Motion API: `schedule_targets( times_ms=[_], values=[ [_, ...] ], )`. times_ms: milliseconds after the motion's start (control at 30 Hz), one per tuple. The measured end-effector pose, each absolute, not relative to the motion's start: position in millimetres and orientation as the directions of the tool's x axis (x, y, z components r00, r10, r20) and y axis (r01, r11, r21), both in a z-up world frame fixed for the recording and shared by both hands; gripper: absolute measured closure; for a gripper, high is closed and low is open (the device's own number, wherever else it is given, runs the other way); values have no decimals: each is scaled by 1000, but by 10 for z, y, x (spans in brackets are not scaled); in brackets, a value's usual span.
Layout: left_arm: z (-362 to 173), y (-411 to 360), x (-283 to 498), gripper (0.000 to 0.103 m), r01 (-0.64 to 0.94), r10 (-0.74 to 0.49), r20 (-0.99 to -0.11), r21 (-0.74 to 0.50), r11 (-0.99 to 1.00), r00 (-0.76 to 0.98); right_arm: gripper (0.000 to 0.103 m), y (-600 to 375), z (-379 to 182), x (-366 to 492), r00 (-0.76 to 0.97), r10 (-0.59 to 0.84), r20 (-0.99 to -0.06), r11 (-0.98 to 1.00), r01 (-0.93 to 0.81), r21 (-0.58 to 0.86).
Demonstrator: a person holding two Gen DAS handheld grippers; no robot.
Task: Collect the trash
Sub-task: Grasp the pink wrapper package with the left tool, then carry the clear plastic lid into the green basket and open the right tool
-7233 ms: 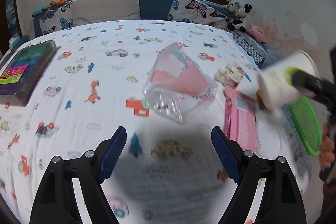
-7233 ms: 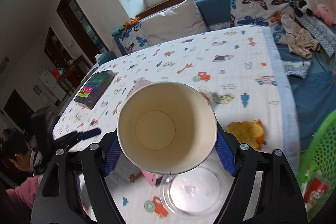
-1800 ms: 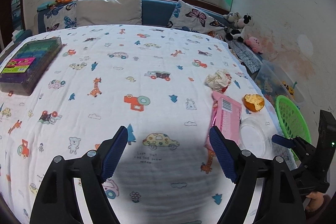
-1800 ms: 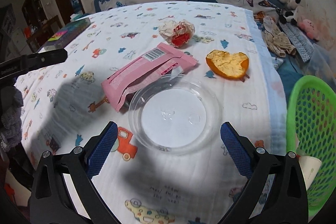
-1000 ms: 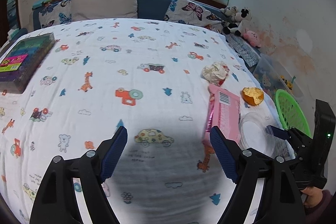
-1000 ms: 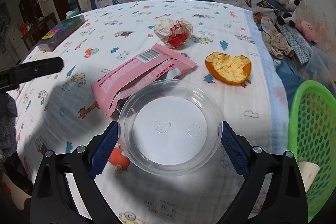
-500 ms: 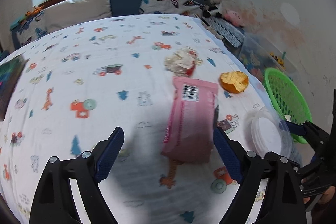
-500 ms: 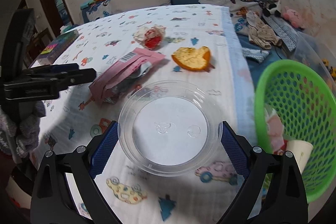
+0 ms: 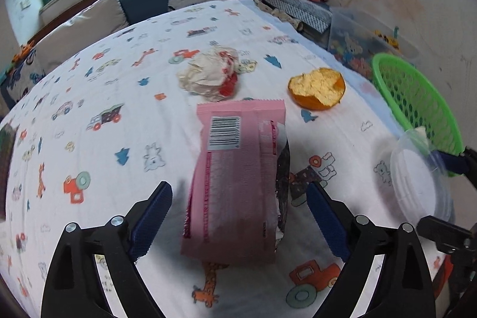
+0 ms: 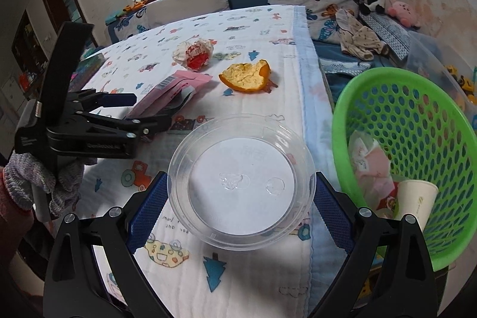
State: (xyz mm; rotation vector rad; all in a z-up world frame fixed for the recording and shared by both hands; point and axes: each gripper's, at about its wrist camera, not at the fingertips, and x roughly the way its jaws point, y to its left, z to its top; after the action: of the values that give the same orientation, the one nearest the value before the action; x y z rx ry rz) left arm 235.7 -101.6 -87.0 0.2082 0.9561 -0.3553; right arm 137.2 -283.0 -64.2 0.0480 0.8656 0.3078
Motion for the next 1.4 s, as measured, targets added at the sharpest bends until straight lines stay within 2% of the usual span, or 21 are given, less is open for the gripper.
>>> schedule_targets(
  times_ms=[133, 333, 533, 733, 1133, 1400],
  values=[
    [-921, -1062, 2384, 14, 388, -171, -828, 60, 920, 534, 10, -2834, -649, 1359, 606, 285, -742, 955, -246, 165],
    [-951, -1045, 2430, 16, 374, -174, -831, 45, 926, 529, 10, -2836, -655, 1352, 605, 289, -742, 954, -245, 172],
    [-919, -1045, 2403, 39, 381, -195, -823, 27, 924, 533, 10, -2834, -655, 1344, 607, 289, -741, 954, -244, 173],
    [-875, -999, 2354, 51, 374, -207, -814, 14, 927, 543, 10, -2829, -614, 1311, 617, 289, -732, 955, -244, 172],
    [-626, -972, 2112, 54, 395, -275, -778, -37, 918, 565, 10, -2932, -485, 1252, 649, 271, -711, 961, -223, 163],
    [-412, -1099, 2018, 55, 430, -331, -754, -71, 900, 568, 10, -3301, -409, 1263, 683, 209, -700, 978, -145, 150]
  ],
)
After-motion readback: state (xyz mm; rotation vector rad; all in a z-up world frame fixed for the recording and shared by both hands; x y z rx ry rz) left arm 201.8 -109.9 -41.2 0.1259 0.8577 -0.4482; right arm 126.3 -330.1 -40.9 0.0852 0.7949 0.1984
